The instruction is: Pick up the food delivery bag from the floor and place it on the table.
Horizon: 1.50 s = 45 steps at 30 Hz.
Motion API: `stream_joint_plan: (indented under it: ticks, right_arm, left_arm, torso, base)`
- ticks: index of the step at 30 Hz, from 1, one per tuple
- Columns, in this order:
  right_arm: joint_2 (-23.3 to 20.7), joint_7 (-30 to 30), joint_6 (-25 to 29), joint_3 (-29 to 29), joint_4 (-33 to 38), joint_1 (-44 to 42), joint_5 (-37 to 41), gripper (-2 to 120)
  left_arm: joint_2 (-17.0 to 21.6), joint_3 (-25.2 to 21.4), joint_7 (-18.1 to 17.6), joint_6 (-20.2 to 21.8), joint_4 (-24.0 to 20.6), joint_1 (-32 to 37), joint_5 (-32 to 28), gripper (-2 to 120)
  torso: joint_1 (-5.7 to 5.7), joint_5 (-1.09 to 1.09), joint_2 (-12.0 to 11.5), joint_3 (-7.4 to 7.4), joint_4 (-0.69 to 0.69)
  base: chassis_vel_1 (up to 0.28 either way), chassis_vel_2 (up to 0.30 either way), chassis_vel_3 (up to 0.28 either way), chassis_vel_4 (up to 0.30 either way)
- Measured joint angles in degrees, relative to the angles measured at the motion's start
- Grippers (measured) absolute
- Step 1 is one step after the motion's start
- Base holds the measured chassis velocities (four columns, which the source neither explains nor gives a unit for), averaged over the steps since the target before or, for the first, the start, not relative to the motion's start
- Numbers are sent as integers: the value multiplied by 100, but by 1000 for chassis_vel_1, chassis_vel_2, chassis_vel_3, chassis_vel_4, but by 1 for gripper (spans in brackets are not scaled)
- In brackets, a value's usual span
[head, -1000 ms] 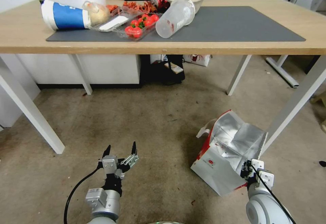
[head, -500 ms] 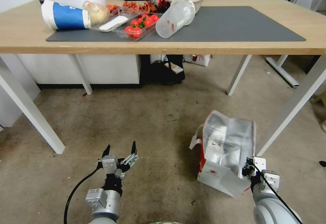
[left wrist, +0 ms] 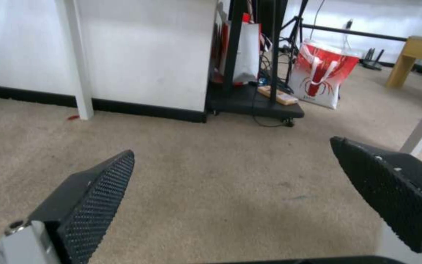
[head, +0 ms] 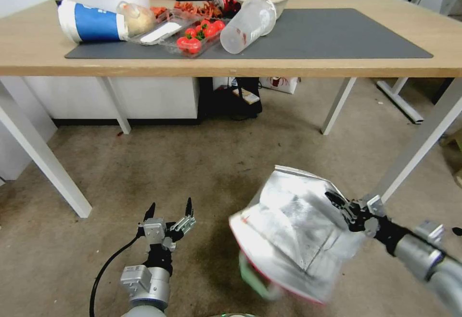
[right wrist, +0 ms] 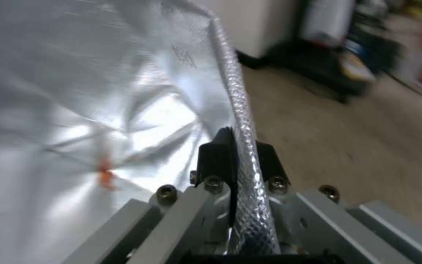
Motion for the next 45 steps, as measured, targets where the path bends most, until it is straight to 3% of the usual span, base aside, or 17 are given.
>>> stream_joint_plan:
  ticks: [5, 19, 30, 45]
  right_arm:
    - [-655, -637, 1, 92, -199, 264, 378, 0]
    - [-1424, -778, -477, -41, -186, 391, 1412, 0]
    - [-1698, -608, -807, 45, 48, 343, 2344, 0]
    - [-1571, -638, -829, 15, 209, 291, 2333, 0]
  left_arm:
    - [2, -1, -9, 11, 35, -12, -6, 100]
    - [-40, -36, -121, 92, 31, -49, -24, 100]
    - [-58, -59, -155, 130, -45, -56, -33, 100]
    - [-49, -74, -164, 105, -104, -36, -47, 100]
  torso:
    - [0, -2, 0, 0, -1]
    - [0, -2, 0, 0, -1]
    - [0, -3, 0, 0, -1]
    - [0, -3, 0, 1, -1]
  base:
    - [0, 0, 0, 0]
    - [0, 0, 0, 0]
    - [0, 0, 0, 0]
    - [0, 0, 0, 0]
